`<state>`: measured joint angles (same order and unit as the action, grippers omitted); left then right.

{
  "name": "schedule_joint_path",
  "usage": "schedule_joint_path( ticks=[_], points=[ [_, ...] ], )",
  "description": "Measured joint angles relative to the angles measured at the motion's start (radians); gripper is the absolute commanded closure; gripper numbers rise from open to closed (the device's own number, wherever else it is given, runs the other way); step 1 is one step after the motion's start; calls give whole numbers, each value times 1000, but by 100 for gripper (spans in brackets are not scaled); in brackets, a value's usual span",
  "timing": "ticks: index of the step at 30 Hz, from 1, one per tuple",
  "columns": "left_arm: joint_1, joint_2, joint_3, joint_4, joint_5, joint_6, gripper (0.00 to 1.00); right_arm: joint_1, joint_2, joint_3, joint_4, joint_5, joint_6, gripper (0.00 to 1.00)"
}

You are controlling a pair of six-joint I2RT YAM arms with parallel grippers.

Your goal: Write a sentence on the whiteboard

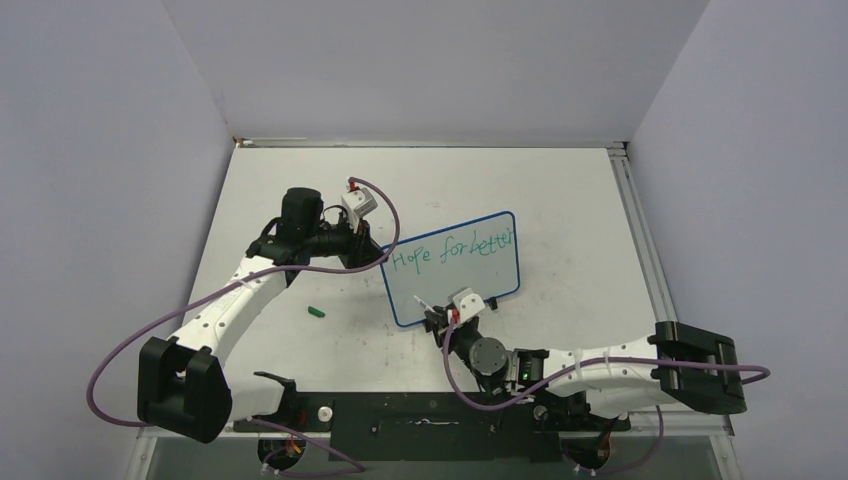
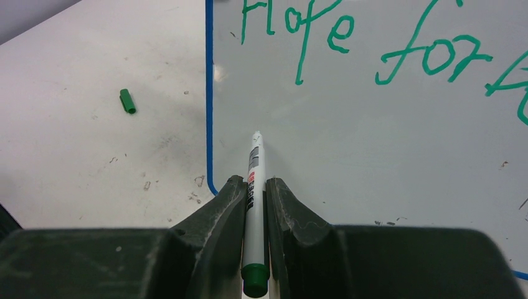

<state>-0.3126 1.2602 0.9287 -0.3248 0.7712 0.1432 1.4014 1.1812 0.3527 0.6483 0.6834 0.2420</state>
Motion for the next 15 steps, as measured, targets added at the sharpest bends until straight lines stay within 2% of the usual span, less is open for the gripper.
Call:
schedule_joint_path(
  ticks=[15],
  points=[
    [0,0,0,0,0,0,100,-34,92,41,50,-22,-22,95]
  ],
)
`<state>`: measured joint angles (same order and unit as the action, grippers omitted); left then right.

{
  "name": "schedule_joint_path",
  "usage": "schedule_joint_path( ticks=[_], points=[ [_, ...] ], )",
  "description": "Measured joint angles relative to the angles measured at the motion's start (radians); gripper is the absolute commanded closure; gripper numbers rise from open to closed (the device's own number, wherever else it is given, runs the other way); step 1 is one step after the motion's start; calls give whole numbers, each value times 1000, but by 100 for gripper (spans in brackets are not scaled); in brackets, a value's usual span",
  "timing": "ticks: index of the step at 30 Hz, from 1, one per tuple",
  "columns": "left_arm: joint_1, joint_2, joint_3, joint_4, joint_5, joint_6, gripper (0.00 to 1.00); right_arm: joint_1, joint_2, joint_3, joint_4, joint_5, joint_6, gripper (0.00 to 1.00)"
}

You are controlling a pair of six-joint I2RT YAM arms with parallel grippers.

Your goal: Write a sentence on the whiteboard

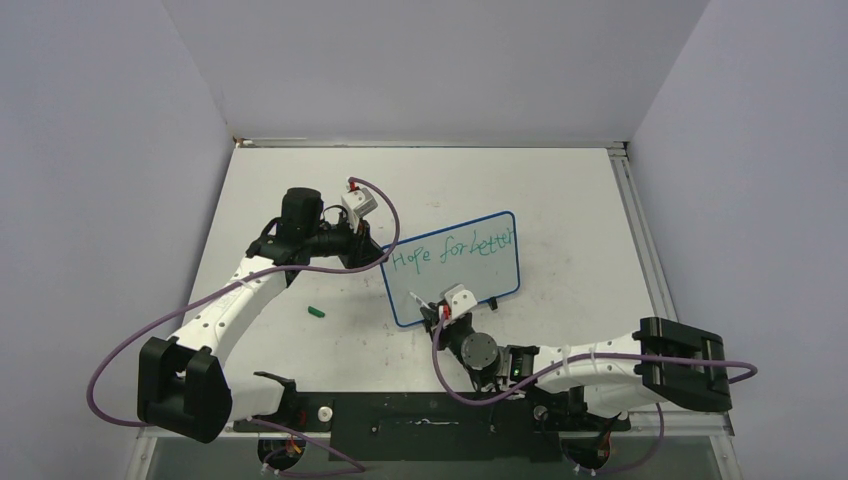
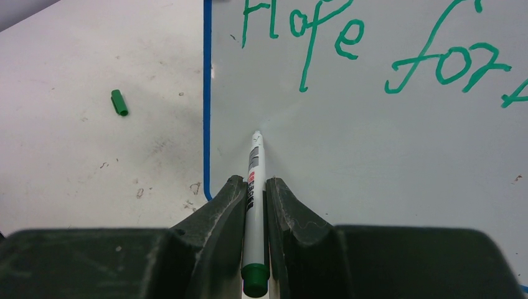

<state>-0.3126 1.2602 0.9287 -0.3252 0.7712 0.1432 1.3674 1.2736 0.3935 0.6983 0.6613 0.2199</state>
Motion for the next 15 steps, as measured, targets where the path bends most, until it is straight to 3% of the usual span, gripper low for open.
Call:
schedule_joint_path(
  ticks=[15],
  points=[
    [0,0,0,0,-6,0,100,-12,38,26,14,-48,-2,95]
  ],
)
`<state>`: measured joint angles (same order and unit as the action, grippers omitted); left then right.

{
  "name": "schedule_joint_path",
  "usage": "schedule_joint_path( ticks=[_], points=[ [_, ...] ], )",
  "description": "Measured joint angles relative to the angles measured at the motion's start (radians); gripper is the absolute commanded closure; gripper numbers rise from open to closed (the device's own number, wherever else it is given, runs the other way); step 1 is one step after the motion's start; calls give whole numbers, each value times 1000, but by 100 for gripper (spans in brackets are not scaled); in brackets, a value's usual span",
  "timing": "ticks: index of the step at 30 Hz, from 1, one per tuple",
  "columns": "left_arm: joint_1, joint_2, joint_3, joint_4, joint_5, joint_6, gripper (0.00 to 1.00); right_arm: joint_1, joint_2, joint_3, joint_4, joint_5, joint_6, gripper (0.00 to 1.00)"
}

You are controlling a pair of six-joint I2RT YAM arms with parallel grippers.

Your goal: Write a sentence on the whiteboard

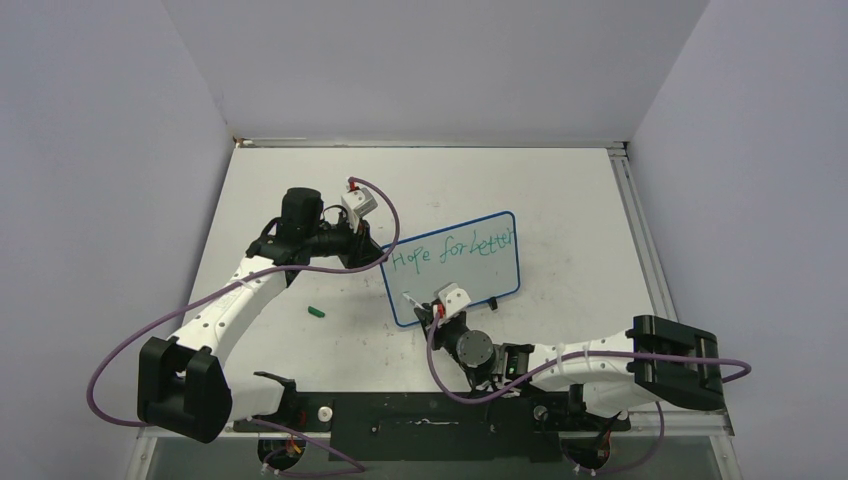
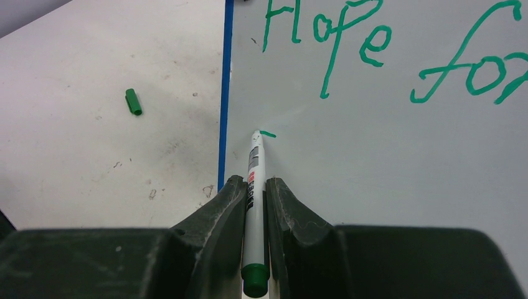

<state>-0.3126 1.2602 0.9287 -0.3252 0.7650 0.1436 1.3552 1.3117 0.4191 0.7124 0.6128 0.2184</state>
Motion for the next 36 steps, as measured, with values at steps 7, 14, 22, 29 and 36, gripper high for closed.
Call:
schedule_joint_path(
  ticks=[7,14,22,29,36],
  points=[
    [0,0,0,0,0,0,100,0,0,0,-20,-10,26,95],
    [0,0,0,0,0,0,100,8,0,0,-58,-11,60,95],
    [0,0,0,0,-1,0,100,8,-1,0,-63,-7,63,95],
    [0,0,0,0,-1,0,100,13,-11,0,-59,27,27,95],
    [0,0,0,0,-1,0,100,12,-11,0,-16,53,-32,95]
  ],
)
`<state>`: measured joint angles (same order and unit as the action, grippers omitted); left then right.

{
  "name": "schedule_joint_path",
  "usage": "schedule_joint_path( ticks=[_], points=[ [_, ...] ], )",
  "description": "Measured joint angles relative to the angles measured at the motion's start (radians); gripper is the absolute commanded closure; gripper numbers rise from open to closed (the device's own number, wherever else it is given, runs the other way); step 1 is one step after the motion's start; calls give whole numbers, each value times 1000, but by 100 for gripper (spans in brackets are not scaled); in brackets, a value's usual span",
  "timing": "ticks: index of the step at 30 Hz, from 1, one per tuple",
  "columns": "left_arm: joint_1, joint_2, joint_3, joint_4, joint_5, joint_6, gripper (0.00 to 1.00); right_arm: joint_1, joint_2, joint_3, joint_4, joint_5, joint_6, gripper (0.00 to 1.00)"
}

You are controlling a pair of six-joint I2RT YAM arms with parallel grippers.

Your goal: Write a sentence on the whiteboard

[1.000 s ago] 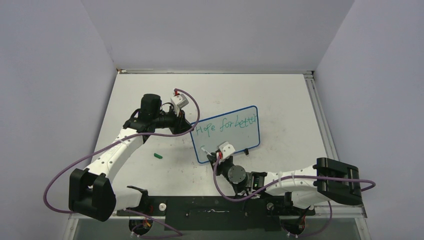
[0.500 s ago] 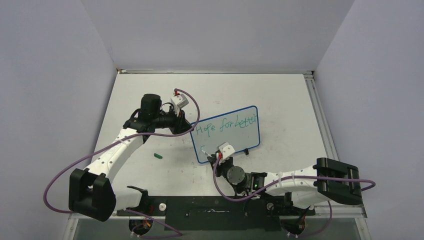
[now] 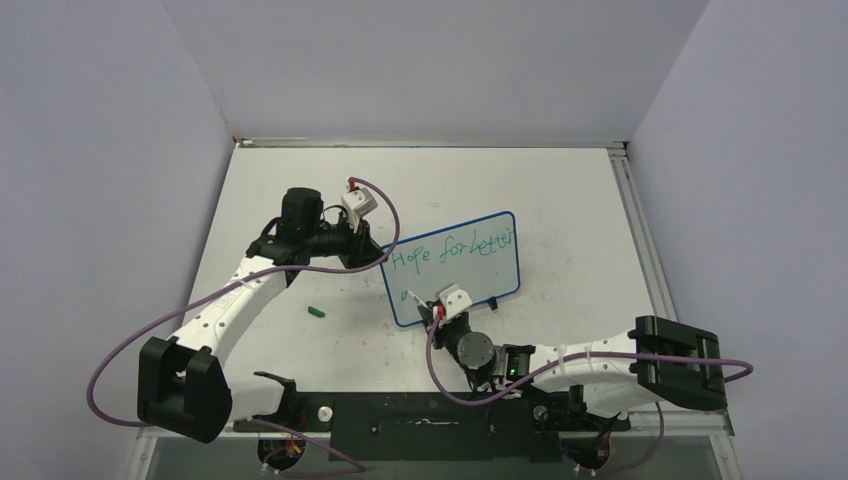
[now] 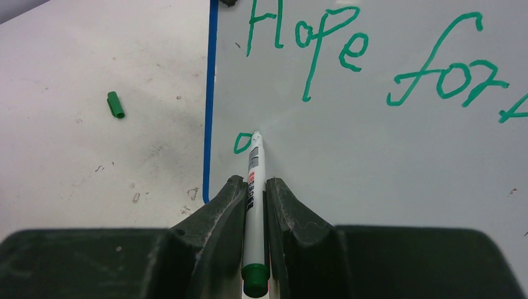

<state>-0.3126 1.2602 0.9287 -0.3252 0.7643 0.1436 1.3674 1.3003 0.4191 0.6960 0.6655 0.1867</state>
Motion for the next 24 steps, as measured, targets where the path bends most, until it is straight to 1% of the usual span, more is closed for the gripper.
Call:
schedule_joint_path(
  ticks=[7,13,24],
  points=[
    [0,0,0,0,0,0,100,-6,0,2,32,13,-41,95],
    [0,0,0,0,0,0,100,-6,0,2,37,14,-44,95],
    [0,0,0,0,0,0,100,-5,-9,2,-1,15,15,95]
  ],
)
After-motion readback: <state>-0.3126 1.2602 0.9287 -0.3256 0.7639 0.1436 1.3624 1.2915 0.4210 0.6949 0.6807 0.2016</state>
